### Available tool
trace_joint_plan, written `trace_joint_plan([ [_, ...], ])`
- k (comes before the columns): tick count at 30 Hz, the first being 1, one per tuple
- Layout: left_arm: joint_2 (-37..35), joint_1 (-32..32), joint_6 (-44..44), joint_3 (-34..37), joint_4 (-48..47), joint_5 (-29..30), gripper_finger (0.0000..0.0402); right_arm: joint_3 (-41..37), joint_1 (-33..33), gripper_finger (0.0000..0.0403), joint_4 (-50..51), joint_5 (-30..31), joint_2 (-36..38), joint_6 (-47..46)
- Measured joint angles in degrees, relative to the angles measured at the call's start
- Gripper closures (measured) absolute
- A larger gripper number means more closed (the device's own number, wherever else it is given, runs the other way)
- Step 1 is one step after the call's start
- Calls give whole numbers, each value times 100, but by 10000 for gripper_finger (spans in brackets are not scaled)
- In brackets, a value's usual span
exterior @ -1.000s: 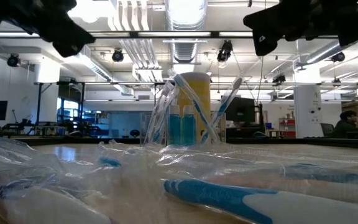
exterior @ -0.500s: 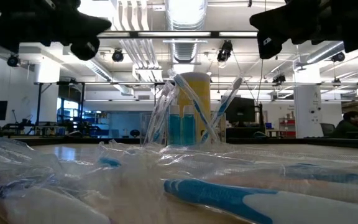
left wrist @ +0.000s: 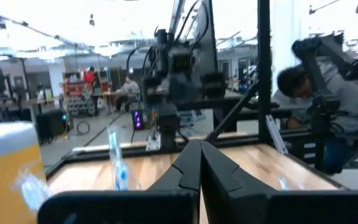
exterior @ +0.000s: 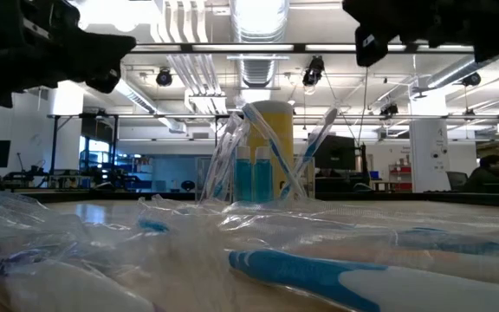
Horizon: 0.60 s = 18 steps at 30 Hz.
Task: Pick & Place toothbrushing station
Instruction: Put the blue toothbrush into the transparent organizer
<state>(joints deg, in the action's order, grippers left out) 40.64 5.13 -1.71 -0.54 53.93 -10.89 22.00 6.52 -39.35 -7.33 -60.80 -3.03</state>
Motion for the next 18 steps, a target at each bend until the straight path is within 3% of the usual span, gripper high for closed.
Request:
trace_joint_plan([
  [11,57,4,631,2,-221,500,394,637,39,390,317,2,42,-142],
  [18,63,4,636,4,-324,500,391,146,162,390,-1996,-16,104,317],
])
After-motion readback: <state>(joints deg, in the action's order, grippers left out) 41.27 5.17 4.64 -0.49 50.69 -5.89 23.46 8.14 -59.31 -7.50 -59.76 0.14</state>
